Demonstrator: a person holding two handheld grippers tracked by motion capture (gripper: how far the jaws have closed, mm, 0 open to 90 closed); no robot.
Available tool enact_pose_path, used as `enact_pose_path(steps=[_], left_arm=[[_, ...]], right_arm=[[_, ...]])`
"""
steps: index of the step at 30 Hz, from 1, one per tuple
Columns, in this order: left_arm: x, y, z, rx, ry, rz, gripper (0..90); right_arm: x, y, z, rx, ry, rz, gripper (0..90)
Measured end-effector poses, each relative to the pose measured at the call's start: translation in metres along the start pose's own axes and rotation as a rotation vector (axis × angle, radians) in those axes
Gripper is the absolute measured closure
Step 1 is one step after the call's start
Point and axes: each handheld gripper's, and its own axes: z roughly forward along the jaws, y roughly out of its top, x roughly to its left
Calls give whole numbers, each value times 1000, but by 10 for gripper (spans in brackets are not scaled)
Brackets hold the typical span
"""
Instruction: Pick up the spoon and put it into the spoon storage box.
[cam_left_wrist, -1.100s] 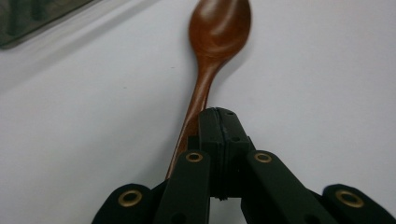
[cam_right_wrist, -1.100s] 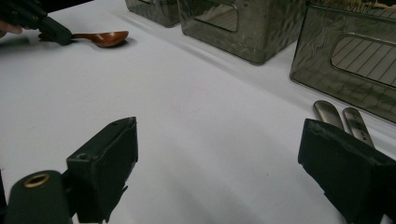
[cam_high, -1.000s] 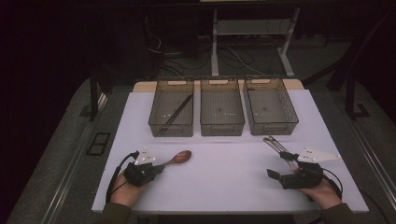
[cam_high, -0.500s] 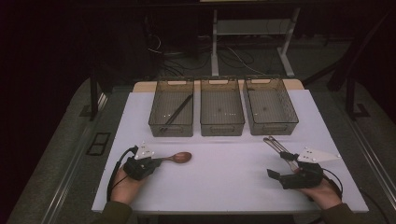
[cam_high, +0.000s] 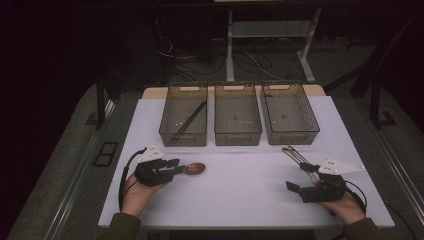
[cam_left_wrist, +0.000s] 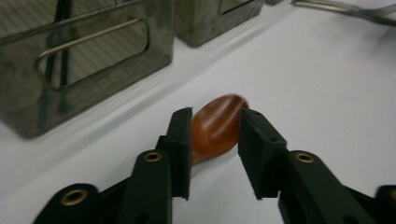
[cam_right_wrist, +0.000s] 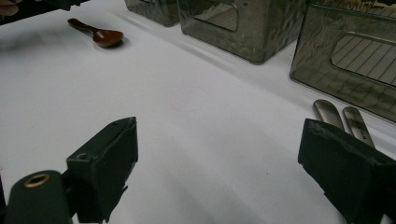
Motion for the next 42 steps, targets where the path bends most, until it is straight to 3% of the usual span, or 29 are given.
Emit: enact_pose_path(steps=[10, 18, 28, 42], left_arm=[[1, 19, 26, -4, -64, 5, 430], [4, 27, 48, 11, -80, 13, 408], [8, 15, 60, 129, -51, 48, 401], [9, 10, 66, 200, -59, 66, 390]], right_arm=[[-1, 0, 0, -1, 1, 0, 111], [-1, 0, 0, -1, 2, -1, 112], [0, 0, 0, 3, 6, -4, 112], [-1, -1, 0, 4, 5, -5, 111]])
